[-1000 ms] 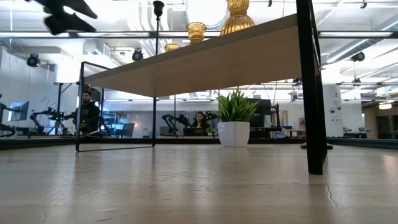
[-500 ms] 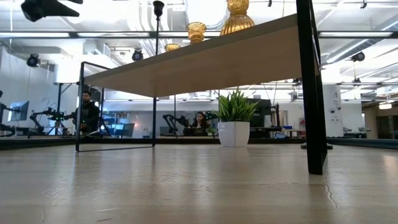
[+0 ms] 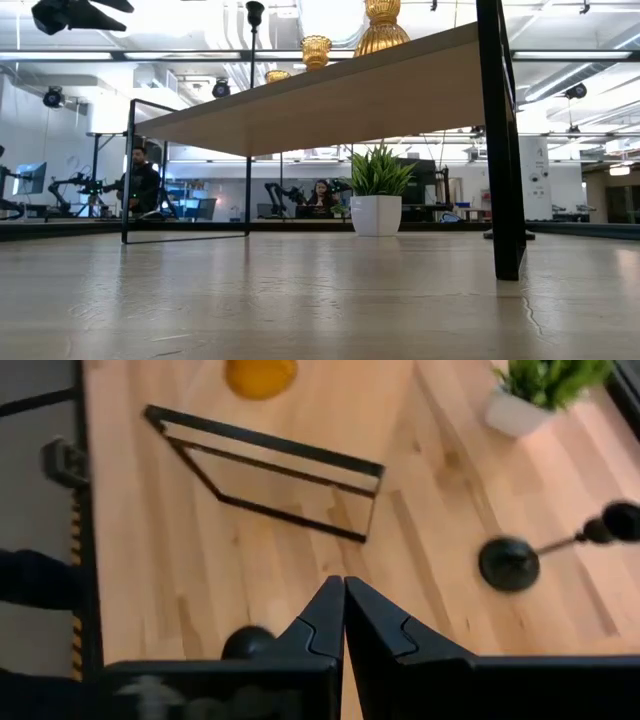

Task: Pick & Place candle stick holders
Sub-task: Put the black candle holder on the shelf

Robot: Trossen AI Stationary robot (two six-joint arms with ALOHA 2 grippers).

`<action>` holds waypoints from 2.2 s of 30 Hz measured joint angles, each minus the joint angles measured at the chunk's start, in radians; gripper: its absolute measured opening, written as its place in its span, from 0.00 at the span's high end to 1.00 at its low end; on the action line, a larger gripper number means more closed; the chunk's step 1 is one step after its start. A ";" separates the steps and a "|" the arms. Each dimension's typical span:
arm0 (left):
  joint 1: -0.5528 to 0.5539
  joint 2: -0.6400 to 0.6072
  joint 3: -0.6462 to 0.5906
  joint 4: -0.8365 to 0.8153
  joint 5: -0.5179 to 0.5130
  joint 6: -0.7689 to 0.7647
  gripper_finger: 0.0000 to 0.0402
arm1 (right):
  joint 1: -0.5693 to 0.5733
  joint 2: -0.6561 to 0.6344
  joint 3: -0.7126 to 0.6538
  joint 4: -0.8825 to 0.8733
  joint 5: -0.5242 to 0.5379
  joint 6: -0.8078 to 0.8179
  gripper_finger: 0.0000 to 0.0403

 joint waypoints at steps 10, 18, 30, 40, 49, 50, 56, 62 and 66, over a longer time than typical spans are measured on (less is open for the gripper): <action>0.000 0.000 0.000 0.000 0.000 -0.001 0.39 | 0.317 -0.126 -0.110 0.032 0.085 -0.038 0.98; 0.000 0.000 0.000 0.000 0.000 -0.001 0.39 | 0.482 -0.330 -0.231 0.134 -0.023 -0.173 0.98; 0.000 0.000 0.000 0.000 0.001 -0.001 0.39 | 0.502 -0.654 -0.665 0.568 -0.096 -0.401 0.98; 0.000 0.000 0.000 -0.001 0.001 -0.002 0.39 | 0.503 -0.722 -0.919 0.780 -0.123 -0.425 0.98; 0.000 0.000 0.000 0.000 0.001 -0.001 0.39 | 0.501 -0.720 -1.033 0.877 -0.053 -0.435 0.97; 0.000 0.000 0.000 0.000 0.001 -0.001 0.39 | 0.500 -0.721 -1.041 0.882 -0.036 -0.434 0.96; 0.000 0.000 0.000 0.000 0.001 -0.001 0.39 | 0.495 -0.720 -1.083 0.926 0.037 -0.393 0.82; 0.000 0.000 0.000 0.000 0.001 -0.001 0.39 | 0.495 -0.693 -1.097 0.985 0.053 -0.431 0.67; 0.000 0.000 0.000 0.000 0.001 -0.002 0.39 | 0.491 -0.668 -1.102 1.025 0.122 -0.460 0.63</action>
